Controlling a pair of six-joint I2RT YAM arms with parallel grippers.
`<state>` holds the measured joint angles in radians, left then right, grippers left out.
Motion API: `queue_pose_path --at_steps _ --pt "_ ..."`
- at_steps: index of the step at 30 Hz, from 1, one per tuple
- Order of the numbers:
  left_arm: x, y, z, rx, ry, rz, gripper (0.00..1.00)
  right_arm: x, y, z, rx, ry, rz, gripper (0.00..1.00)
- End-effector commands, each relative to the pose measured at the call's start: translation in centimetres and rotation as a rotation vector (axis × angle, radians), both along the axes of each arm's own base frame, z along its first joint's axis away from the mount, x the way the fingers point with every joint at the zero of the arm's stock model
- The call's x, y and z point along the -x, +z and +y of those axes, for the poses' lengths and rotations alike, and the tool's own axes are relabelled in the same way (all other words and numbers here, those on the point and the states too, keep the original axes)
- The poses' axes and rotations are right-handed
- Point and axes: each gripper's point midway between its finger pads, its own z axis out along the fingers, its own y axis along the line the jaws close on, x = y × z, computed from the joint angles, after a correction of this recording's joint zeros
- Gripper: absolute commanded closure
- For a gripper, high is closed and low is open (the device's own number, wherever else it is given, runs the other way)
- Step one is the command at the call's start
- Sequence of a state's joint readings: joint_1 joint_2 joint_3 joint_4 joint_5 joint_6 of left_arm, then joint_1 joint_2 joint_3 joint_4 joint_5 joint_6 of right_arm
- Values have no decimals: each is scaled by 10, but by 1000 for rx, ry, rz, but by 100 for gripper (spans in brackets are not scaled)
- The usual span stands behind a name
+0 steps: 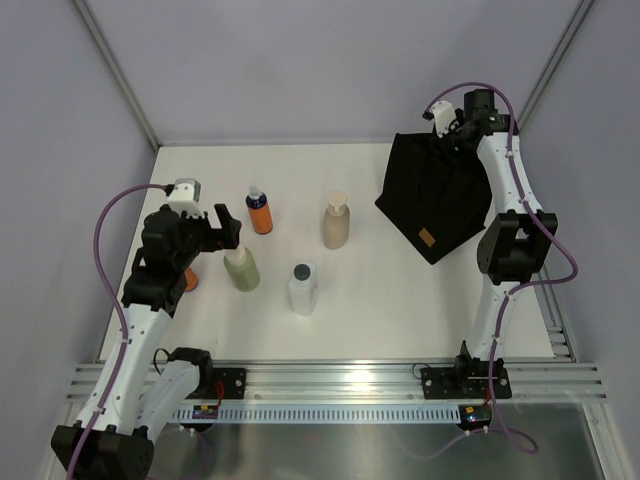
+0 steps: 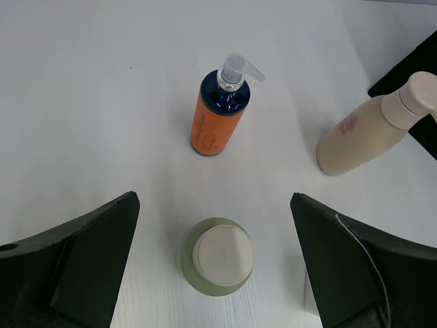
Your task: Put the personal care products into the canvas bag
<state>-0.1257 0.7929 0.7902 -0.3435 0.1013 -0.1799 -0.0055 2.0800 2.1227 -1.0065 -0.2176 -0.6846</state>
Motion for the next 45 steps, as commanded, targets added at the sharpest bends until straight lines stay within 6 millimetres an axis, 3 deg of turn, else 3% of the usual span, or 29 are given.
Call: queue_pose_path --at_steps 1,4,8,9,14,15,17,18,21,23,27,31,34,38,40,41,42,44,45 --pt "-4 31 -4 -1 -23 -91 1 -26 30 5 -41 -20 -150 68" --pt "-4 31 -4 -2 -23 -92 1 -31 31 8 -67 -32 -167 57" --pt "-2 33 -7 0 -44 -101 1 -28 34 16 -118 -23 -156 25" --pt "-1 35 -9 3 -54 -109 1 -27 37 19 -128 -17 -156 22" --pt "-1 35 -12 6 -73 -109 1 -4 71 35 -203 40 -154 8" --pt "-1 34 -13 7 -79 -107 1 3 81 41 -223 81 -161 1" --pt "0 35 -14 9 -84 -110 1 20 87 45 -226 113 -120 1" --pt "0 34 -16 13 -91 -108 1 26 85 60 -213 182 -109 0" --pt "1 36 -21 25 -120 -112 1 45 73 79 -227 257 -26 0" --pt "2 37 -27 36 -155 -117 1 46 64 96 -258 261 1 1" --pt "14 48 -59 110 -344 -155 1 36 60 130 -417 128 55 1" --pt "24 55 -79 165 -463 -174 1 30 72 150 -500 71 60 0" --pt "25 57 -86 201 -496 -172 1 28 82 144 -480 47 13 0" --pt "20 56 -104 265 -542 -111 1 33 102 120 -363 43 -79 0" --pt "20 52 -114 255 -547 -58 1 49 118 108 -317 106 -98 1" --pt "11 64 -113 208 -503 -88 1 54 121 104 -315 118 -99 1" --pt "15 58 -135 183 -548 -53 1 63 133 103 -325 162 -119 1" --pt "6 55 -142 133 -481 -28 1 72 143 89 -348 157 -129 1" --pt "3 58 -157 131 -486 -9 1 80 157 89 -374 181 -153 1"
